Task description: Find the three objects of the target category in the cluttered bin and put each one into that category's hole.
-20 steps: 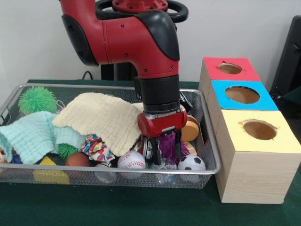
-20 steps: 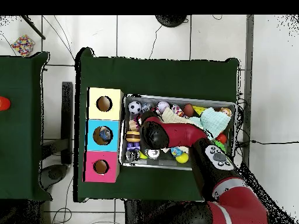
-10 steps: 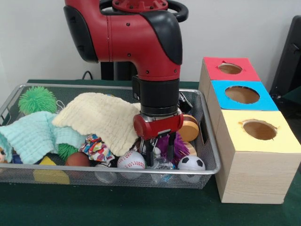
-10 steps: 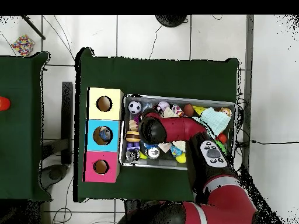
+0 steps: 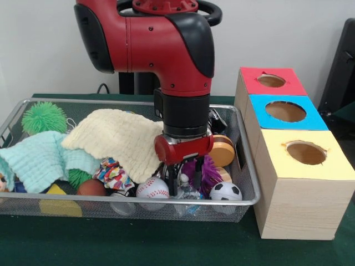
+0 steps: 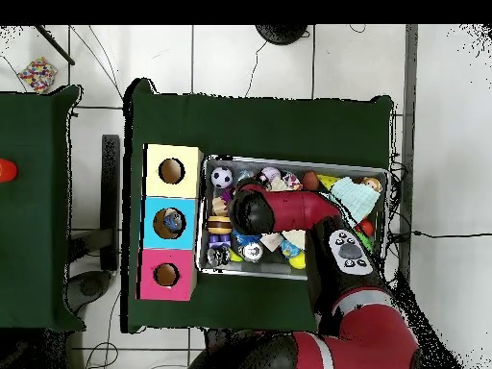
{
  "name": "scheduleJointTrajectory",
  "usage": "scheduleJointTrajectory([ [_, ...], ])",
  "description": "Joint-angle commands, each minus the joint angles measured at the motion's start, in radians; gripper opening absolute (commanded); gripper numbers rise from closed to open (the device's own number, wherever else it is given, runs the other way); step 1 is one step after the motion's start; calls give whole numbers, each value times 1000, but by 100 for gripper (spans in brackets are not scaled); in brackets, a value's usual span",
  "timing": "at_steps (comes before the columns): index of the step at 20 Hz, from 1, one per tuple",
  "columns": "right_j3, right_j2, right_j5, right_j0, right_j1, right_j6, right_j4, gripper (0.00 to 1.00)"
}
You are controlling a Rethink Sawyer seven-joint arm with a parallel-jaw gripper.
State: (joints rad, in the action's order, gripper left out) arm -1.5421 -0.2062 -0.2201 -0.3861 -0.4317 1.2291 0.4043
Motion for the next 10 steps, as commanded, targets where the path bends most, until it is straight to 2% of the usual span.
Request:
scheduleJointTrajectory([
  [1, 54, 33, -127, -14, 75, 43, 40, 100],
  [7, 53, 23, -131, -18, 75, 35, 40, 100],
  [8, 53, 22, -131, -19, 75, 34, 40, 0],
  [10, 54, 23, -132, -19, 74, 33, 41, 0],
])
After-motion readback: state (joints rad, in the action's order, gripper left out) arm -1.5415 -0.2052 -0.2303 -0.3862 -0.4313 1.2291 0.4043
